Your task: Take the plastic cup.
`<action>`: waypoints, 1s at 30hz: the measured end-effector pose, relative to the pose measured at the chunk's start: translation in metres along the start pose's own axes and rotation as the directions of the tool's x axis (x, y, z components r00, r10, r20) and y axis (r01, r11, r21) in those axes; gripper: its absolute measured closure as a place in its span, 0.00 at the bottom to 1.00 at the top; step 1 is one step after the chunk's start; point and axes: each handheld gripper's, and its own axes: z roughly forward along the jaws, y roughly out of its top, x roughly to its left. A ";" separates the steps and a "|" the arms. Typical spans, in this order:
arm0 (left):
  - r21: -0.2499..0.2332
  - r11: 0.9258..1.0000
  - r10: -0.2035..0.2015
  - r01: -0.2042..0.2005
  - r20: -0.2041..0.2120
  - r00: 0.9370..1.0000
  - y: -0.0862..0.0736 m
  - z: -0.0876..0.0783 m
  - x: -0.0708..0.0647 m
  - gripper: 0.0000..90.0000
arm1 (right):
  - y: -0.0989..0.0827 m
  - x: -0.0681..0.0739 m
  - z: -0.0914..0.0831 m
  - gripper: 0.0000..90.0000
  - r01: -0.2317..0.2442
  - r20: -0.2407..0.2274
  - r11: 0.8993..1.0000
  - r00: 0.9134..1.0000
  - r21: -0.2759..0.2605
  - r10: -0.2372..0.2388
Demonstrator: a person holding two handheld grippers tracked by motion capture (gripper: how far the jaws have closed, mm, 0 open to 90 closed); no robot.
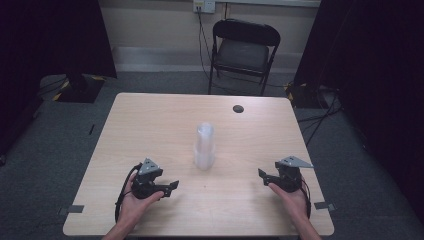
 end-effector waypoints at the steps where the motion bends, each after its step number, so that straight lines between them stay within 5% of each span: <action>1: 0.003 1.000 0.000 0.000 -0.001 1.000 0.001 0.001 0.000 0.25 | 0.000 0.000 0.000 0.28 -0.001 -0.003 1.000 1.000 0.001 0.001; 15: -0.047 0.999 0.018 -0.015 0.067 0.998 0.013 -0.007 -0.018 0.24 | -0.002 0.004 -0.003 0.29 -0.006 -0.030 1.000 1.000 -0.006 0.005; 18: -0.064 0.995 0.081 -0.079 0.035 0.996 0.015 -0.013 -0.028 0.24 | -0.001 0.007 -0.004 0.29 0.011 -0.034 1.000 0.999 -0.005 -0.011; 24: -0.087 0.993 0.087 -0.083 0.050 0.995 0.018 -0.018 -0.035 0.24 | -0.001 0.013 -0.008 0.29 0.016 -0.047 1.000 0.999 -0.011 -0.017; 30: -0.144 0.986 0.096 -0.087 0.059 0.994 0.039 -0.018 -0.039 0.23 | 0.000 0.014 -0.007 0.29 0.023 -0.047 1.000 0.999 -0.014 -0.024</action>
